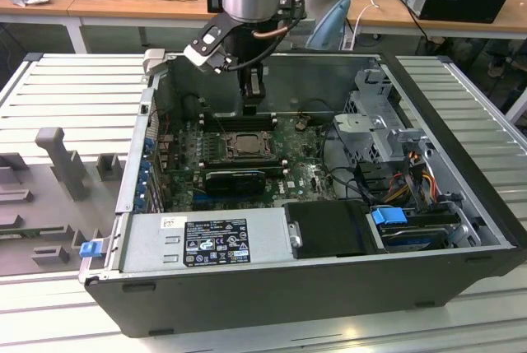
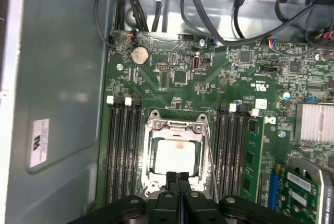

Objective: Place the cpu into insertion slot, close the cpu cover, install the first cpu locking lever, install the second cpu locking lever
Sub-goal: 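Install the first cpu locking lever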

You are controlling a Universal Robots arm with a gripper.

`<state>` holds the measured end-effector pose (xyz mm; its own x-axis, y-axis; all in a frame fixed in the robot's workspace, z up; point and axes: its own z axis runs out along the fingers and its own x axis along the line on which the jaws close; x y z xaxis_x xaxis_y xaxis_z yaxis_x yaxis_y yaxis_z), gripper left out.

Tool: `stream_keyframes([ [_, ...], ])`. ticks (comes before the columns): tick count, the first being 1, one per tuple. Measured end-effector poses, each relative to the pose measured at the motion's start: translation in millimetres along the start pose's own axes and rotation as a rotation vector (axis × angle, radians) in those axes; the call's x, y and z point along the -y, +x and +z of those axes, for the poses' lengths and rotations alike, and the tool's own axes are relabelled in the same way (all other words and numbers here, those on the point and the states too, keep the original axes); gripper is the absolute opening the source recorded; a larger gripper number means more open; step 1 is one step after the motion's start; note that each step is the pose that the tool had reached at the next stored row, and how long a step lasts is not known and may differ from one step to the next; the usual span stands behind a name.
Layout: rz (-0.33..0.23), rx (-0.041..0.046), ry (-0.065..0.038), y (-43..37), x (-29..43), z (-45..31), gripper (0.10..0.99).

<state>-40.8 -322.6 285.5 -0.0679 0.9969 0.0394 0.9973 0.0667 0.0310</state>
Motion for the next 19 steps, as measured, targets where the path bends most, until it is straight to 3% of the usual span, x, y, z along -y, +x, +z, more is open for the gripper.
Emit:
stream_keyframes([
  [3,0.0,0.0,0.0,0.3,-0.3,-8.2,0.106],
  [19,-0.109,-0.0031,0.004,0.3,-0.2,-8.2,0.106],
])
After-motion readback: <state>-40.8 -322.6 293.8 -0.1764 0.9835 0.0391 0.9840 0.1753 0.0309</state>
